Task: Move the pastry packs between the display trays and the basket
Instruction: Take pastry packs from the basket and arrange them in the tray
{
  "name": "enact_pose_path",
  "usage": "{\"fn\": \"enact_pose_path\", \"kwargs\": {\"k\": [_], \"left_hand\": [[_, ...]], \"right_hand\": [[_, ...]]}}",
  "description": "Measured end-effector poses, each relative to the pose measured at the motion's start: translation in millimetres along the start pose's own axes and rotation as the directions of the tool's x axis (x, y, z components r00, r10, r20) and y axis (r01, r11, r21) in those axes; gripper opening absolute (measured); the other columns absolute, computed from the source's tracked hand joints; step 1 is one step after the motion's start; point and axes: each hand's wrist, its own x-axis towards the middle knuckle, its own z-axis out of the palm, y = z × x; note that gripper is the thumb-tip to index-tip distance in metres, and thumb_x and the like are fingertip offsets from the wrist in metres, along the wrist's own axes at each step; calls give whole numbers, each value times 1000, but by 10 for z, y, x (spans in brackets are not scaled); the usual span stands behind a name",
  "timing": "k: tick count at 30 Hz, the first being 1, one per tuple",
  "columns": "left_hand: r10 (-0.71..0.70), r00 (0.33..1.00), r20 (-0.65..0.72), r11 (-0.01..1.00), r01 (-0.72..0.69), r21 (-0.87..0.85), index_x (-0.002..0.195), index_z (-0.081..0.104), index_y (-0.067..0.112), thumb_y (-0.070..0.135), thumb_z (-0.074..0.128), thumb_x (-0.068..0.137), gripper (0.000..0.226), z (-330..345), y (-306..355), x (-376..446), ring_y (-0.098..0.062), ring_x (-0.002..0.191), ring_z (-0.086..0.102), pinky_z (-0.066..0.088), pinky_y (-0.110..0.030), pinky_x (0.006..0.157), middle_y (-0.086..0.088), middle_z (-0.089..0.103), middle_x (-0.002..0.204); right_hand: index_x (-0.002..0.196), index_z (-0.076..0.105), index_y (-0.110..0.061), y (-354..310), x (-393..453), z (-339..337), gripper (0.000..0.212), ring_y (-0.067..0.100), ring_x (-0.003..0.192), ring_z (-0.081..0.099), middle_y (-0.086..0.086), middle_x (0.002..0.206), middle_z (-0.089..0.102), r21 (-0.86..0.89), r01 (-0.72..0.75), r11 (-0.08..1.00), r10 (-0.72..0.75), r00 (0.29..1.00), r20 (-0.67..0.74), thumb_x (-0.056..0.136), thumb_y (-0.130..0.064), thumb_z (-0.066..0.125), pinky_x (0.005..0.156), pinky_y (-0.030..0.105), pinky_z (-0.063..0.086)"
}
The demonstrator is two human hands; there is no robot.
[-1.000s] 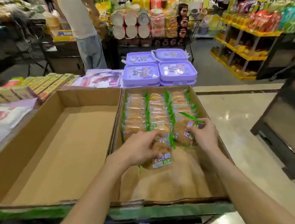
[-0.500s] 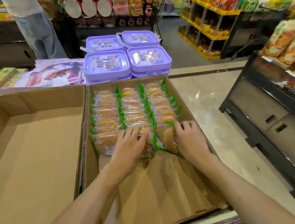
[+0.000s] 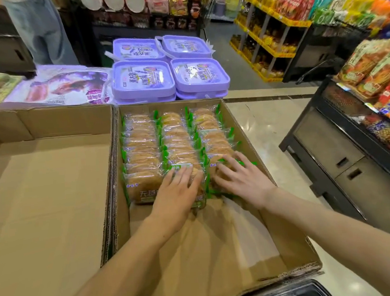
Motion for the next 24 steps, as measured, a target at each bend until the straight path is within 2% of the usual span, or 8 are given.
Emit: {"fn": "enact_pose_path", "kwargs": {"k": [5,7,10,12,14,17,19,24], "left_hand": [[-4,1000,-10,1000,4,5,144,45,17,11,89,58,97,7,-9,-10,-28,135,52,35,-46,115,-15,55,145],[-19,1000,-11,1000,19,9,146,44,19,11,86,63,94,9,-7,-9,-27,138,49,32,-46,117,-14,53,147],[-49,999,-1,999,49,0,152,35,20,8,76,76,88,-15,9,-10,-27,145,39,22,-45,121,-13,44,155],[-59,998,27,998,59,-7,157,27,21,9,70,84,85,-17,18,-7,-26,150,29,14,-44,123,-12,35,161],[-69,997,27,998,70,-11,157,26,21,12,69,86,84,-1,21,-9,-26,151,28,12,-44,124,-11,33,161],[-67,998,15,998,66,18,155,34,18,14,77,79,87,24,44,-4,-28,147,35,20,-45,122,-13,42,156],[-67,998,-8,997,67,47,152,41,14,12,82,73,89,31,83,3,-30,143,42,25,-46,120,-15,47,152],[-96,995,-8,992,96,88,157,31,11,10,76,79,90,16,158,40,-30,148,34,8,-42,121,-16,39,158]], "right_hand": [[132,52,-17,39,10,-33,78,49,132,43,21,137,49,184,-233,955,255,961,-105,63,-20,87,112,61,34],[129,54,-18,75,8,-12,77,47,125,48,21,129,55,262,-346,901,387,913,-127,64,-38,90,107,58,38],[126,56,-14,87,40,31,73,43,121,48,19,117,60,316,-482,817,537,836,-113,74,-61,77,104,54,35],[126,56,-9,47,58,57,74,42,123,48,21,116,60,325,-484,812,544,829,-126,77,-61,73,108,54,34],[127,56,-8,-21,69,102,74,41,127,48,22,120,59,332,-436,836,498,858,-128,77,-60,75,115,54,31],[132,54,-9,-135,83,179,78,40,130,48,21,130,58,360,-382,851,445,889,-108,74,-53,81,121,54,24],[137,52,-7,-177,92,218,80,40,132,49,22,135,57,390,-368,844,441,890,-114,75,-48,83,120,53,26],[142,49,-6,-160,97,214,83,41,134,48,23,139,54,440,-350,827,442,889,-124,77,-43,83,118,51,35]]}}
